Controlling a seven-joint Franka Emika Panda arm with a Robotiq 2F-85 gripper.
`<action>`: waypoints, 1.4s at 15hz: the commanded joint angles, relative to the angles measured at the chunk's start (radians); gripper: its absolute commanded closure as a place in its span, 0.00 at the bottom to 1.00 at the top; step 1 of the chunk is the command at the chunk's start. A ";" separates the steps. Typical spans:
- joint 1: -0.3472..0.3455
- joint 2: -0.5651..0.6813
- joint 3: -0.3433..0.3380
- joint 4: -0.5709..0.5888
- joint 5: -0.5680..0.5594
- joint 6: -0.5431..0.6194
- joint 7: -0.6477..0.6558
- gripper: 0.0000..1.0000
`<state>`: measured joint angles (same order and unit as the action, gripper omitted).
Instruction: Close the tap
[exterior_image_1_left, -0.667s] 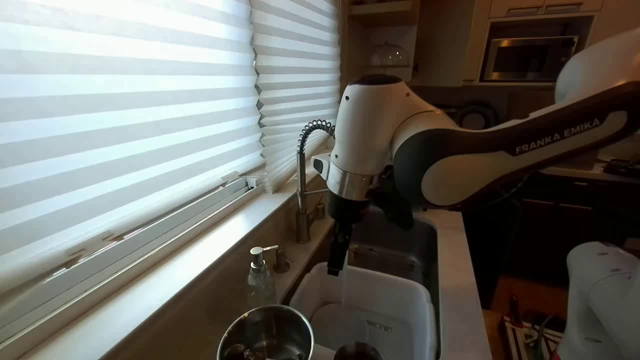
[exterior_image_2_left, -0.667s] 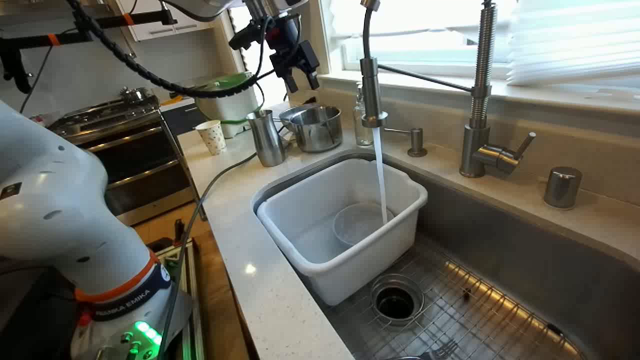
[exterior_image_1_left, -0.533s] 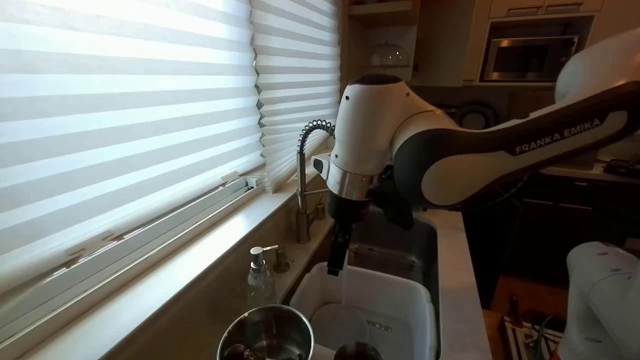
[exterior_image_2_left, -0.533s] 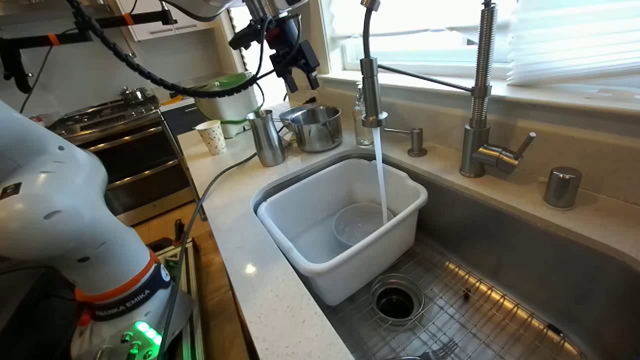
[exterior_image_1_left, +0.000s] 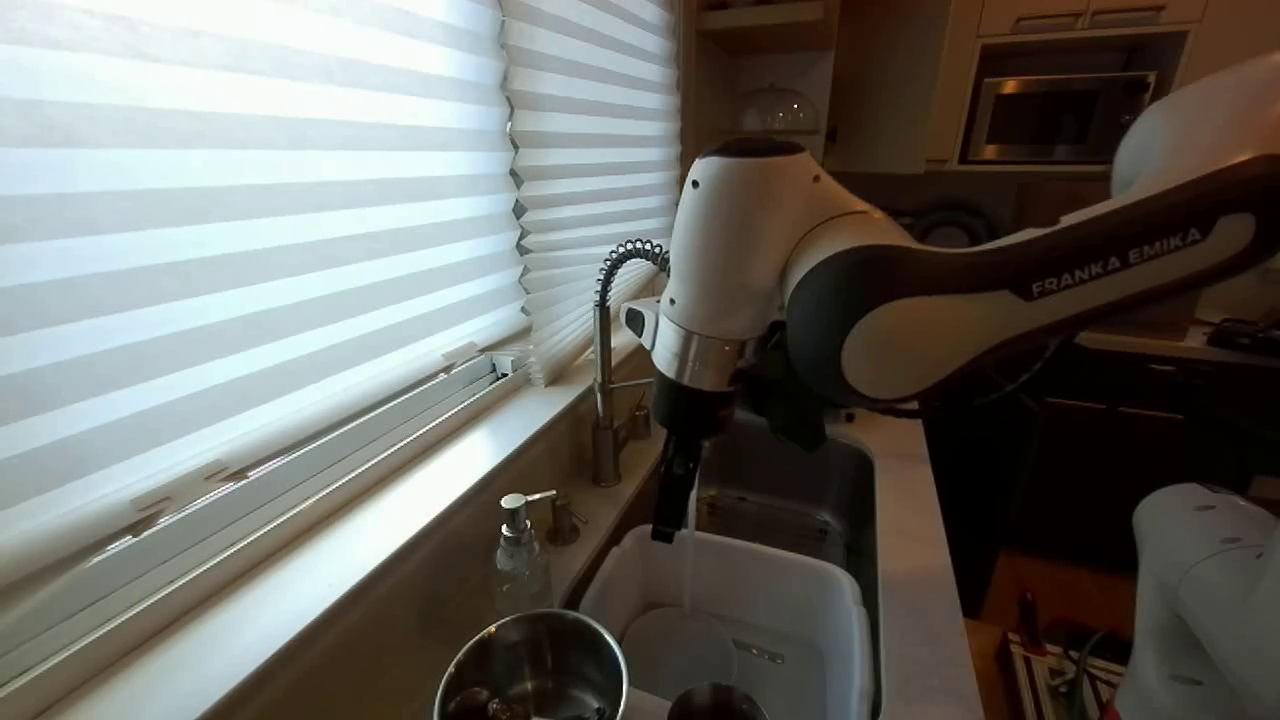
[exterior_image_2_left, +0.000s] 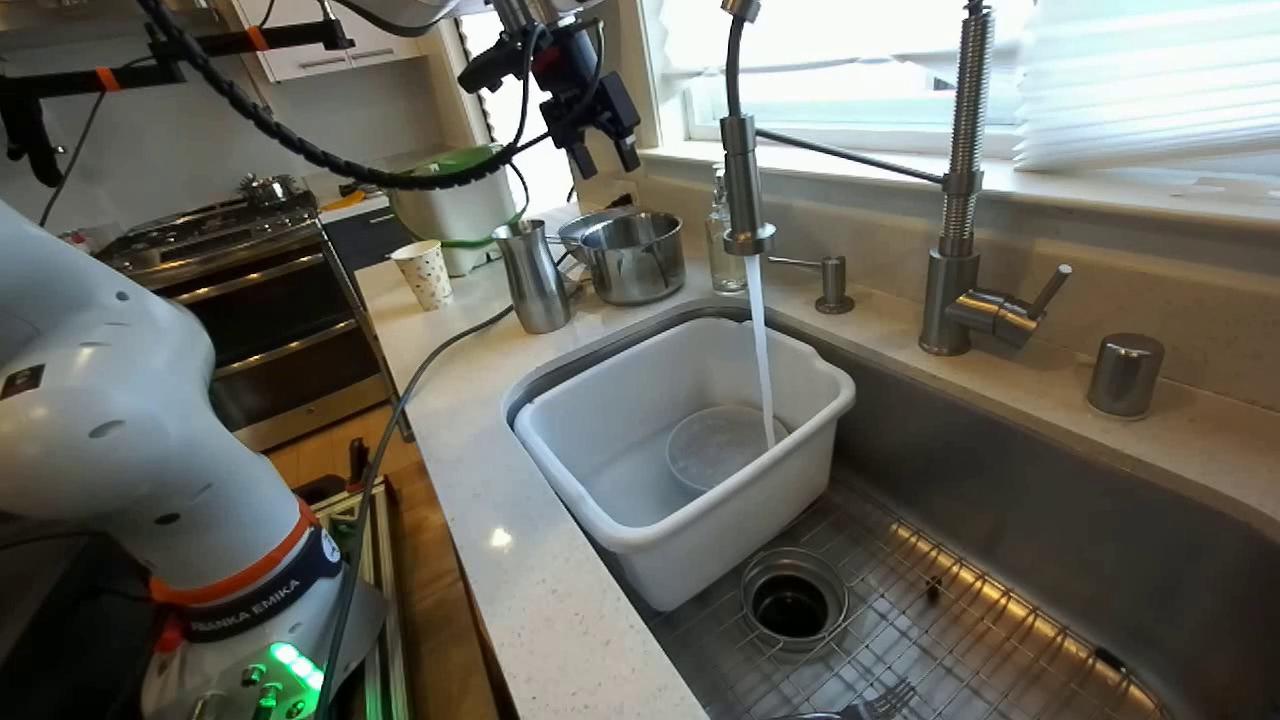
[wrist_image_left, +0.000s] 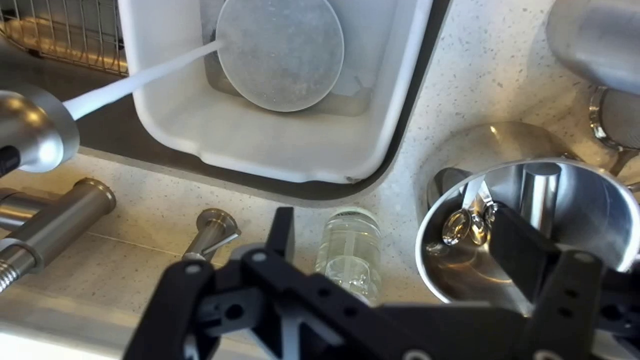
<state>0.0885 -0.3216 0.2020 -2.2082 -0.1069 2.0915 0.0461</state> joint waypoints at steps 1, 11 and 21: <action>0.006 0.000 -0.038 0.065 -0.004 -0.075 -0.042 0.00; -0.018 -0.105 -0.145 0.112 0.007 -0.369 -0.149 0.00; -0.040 -0.262 -0.325 -0.016 0.052 -0.304 -0.394 0.00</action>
<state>0.0585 -0.5220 -0.0849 -2.1463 -0.0871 1.7497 -0.2918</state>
